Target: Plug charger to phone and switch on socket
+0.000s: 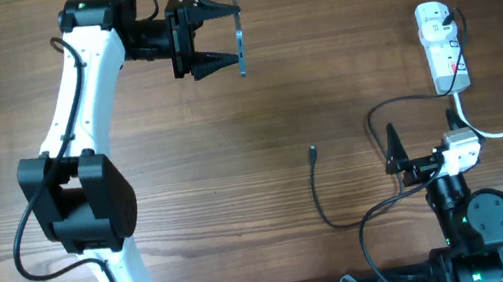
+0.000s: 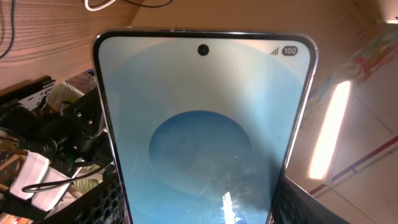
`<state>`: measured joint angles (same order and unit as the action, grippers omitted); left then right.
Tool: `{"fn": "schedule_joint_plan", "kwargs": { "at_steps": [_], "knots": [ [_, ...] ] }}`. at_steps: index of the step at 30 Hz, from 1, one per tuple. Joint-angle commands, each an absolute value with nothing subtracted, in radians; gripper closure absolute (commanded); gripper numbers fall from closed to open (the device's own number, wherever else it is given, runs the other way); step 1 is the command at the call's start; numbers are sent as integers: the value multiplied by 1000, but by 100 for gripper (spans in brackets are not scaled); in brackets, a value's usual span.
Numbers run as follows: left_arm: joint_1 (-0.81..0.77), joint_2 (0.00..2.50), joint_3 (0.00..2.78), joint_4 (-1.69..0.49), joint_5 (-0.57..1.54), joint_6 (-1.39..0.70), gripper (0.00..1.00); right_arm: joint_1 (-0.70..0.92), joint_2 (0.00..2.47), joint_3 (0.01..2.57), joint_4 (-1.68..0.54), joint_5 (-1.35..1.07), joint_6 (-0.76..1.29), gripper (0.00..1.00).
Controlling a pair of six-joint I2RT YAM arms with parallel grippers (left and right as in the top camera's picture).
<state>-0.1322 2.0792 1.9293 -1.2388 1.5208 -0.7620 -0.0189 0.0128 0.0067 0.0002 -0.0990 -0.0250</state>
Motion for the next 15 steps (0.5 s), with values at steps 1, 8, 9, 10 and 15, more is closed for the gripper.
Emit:
{"fn": "schedule_joint_plan", "kwargs": {
  "at_steps": [1, 8, 9, 10, 15],
  "knots": [
    [-127, 2049, 1953, -1238, 1574, -754, 37, -24, 5, 5, 2, -86, -34, 0],
    [-127, 2049, 1953, -1238, 1500, -737, 37, -24, 5, 5, 2, -86, -34, 0],
    [-127, 2049, 1953, -1238, 1466, -737, 37, -24, 5, 5, 2, -86, -34, 0],
    [-127, 2049, 1953, -1238, 1440, -737, 37, -24, 5, 5, 2, -86, -34, 0],
    [-144, 2049, 1953, -1238, 1198, -736, 37, -24, 5, 5, 2, -86, -34, 0]
  ]
}}
